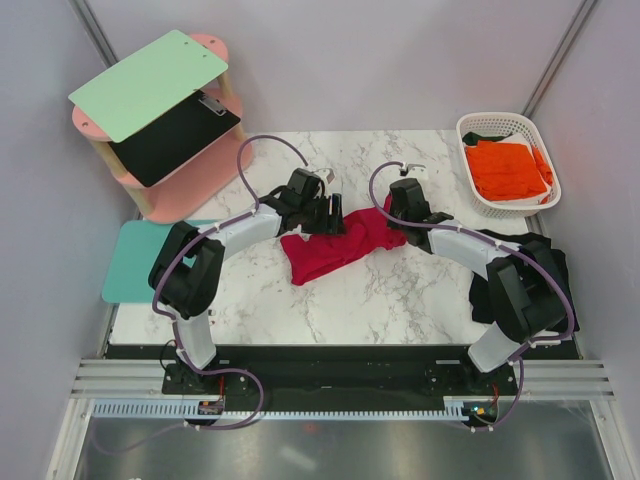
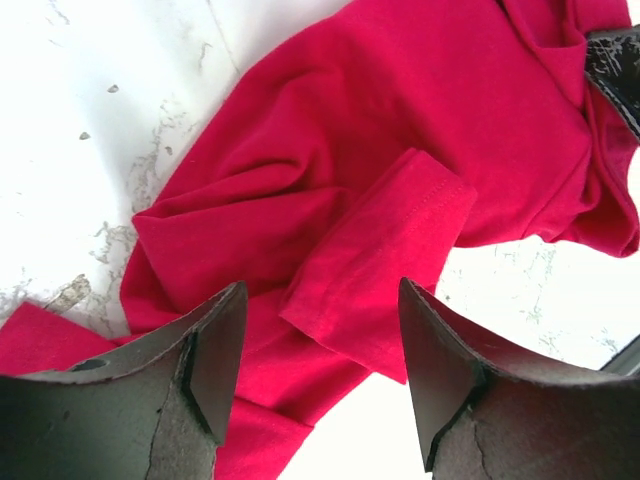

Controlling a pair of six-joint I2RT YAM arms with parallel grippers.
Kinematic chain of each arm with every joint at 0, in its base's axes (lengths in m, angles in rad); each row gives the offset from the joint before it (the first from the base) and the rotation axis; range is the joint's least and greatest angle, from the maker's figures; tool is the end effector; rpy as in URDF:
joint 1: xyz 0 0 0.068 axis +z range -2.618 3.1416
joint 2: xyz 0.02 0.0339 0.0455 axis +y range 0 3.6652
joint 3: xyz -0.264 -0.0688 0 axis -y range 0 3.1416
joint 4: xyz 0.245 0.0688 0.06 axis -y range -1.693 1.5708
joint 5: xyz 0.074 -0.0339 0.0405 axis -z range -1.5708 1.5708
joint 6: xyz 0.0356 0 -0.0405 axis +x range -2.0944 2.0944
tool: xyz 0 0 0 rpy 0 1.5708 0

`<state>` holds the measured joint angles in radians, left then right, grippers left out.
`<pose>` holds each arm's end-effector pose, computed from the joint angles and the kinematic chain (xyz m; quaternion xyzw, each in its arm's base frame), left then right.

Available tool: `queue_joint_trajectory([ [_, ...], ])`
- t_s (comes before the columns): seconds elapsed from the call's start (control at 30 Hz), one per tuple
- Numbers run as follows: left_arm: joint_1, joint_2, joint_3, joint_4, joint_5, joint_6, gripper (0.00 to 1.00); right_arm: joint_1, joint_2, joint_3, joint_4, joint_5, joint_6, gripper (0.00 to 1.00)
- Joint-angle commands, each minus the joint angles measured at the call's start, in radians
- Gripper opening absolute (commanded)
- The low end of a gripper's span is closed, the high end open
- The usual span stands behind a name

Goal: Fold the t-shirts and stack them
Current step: Flatten out the tshirt

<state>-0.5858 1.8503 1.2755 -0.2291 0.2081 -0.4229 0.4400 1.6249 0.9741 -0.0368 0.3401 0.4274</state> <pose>0.3347 -0.2309 0.2060 0.1138 0.9161 -0.2641 0.2792 0.3205 0.1378 0.2082 0.0667 0.8915 0.0382 0.4465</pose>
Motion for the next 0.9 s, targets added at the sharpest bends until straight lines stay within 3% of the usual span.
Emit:
queue_joint_trajectory([
  [0.0, -0.003, 0.013, 0.035, 0.028, 0.05, -0.027, 0.67, -0.009, 0.0, 0.029, 0.012, -0.001, 0.019, 0.05],
  [0.43, -0.005, 0.063, 0.056, -0.015, 0.073, -0.011, 0.55, -0.017, -0.019, 0.031, 0.009, -0.001, 0.025, 0.05],
  [0.53, -0.005, 0.061, 0.061, -0.021, 0.074, -0.01, 0.33, -0.021, -0.025, 0.034, 0.006, -0.004, 0.025, 0.05],
  [0.57, -0.005, 0.061, 0.062, -0.024, 0.074, -0.01, 0.18, -0.021, -0.026, 0.034, 0.008, -0.004, 0.024, 0.05],
  [0.63, -0.005, 0.056, 0.068, -0.035, 0.073, -0.007, 0.02, -0.026, -0.034, 0.034, 0.006, -0.003, 0.024, 0.05],
  [0.87, -0.002, -0.034, 0.065, -0.075, -0.015, 0.016, 0.02, -0.038, -0.089, 0.04, -0.006, -0.015, 0.011, 0.05],
])
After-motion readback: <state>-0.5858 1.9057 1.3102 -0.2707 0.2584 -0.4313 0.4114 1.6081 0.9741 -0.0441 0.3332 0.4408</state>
